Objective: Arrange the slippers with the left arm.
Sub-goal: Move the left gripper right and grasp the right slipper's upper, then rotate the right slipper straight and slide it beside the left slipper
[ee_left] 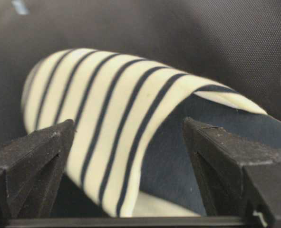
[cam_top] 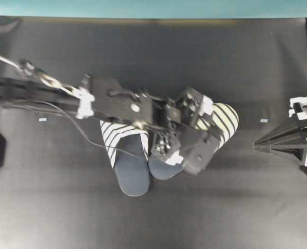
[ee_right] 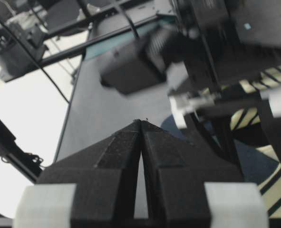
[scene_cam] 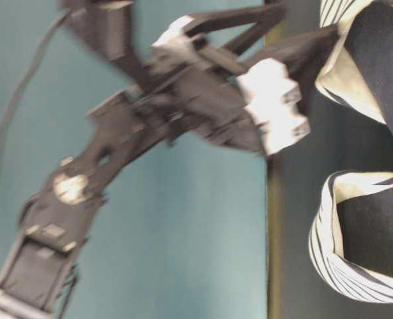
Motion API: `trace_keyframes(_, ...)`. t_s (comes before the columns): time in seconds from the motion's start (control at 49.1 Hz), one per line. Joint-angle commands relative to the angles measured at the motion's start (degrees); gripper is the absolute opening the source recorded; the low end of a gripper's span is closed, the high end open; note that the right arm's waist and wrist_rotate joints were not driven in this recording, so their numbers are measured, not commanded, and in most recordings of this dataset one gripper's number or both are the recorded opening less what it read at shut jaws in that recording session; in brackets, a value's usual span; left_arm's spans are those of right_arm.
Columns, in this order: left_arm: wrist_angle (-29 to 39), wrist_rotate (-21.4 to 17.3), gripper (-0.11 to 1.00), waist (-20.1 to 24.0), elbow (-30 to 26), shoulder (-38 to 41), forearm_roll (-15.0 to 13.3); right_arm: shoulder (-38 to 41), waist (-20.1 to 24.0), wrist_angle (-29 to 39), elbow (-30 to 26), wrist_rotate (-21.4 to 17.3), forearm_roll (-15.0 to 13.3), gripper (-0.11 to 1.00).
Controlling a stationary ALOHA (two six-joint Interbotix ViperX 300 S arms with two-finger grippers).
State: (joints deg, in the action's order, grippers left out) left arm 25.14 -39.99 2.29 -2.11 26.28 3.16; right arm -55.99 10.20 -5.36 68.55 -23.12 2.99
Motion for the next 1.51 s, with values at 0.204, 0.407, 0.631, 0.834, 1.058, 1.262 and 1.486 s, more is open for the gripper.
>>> trace_keyframes(0.204,1.8,-0.1,0.85,0.5,-1.9,4.1,0.2,0.2,0.0,-0.5,-0.3,-0.1,0.1,0.0)
trace_keyframes(0.407,6.6,1.3,0.43,0.6,-3.2,3.1,0.2,-0.1,0.0,-0.9,-0.4,-0.1,0.1,0.0)
trace_keyframes(0.631,10.6,8.7,0.01,2.6,-9.9,-1.5,0.2,-0.2,0.0,-1.1,-0.4,-0.1,0.1,0.0)
trace_keyframes(0.834,25.9,17.5,0.01,4.4,-17.4,-3.5,0.2,-0.2,0.0,-1.1,-0.2,0.0,0.1,0.0)
trace_keyframes(1.058,38.2,29.0,0.01,5.4,-20.7,-2.3,0.2,-0.2,0.0,-1.1,0.1,0.0,0.1,0.0)
trace_keyframes(1.262,38.2,34.5,0.01,6.0,-19.9,-2.0,0.3,-0.3,0.0,-1.2,0.1,-0.1,0.1,0.0)
trace_keyframes(1.486,38.0,37.2,0.01,5.4,-14.0,0.0,0.3,-0.3,0.0,-2.0,0.1,0.0,0.0,0.0)
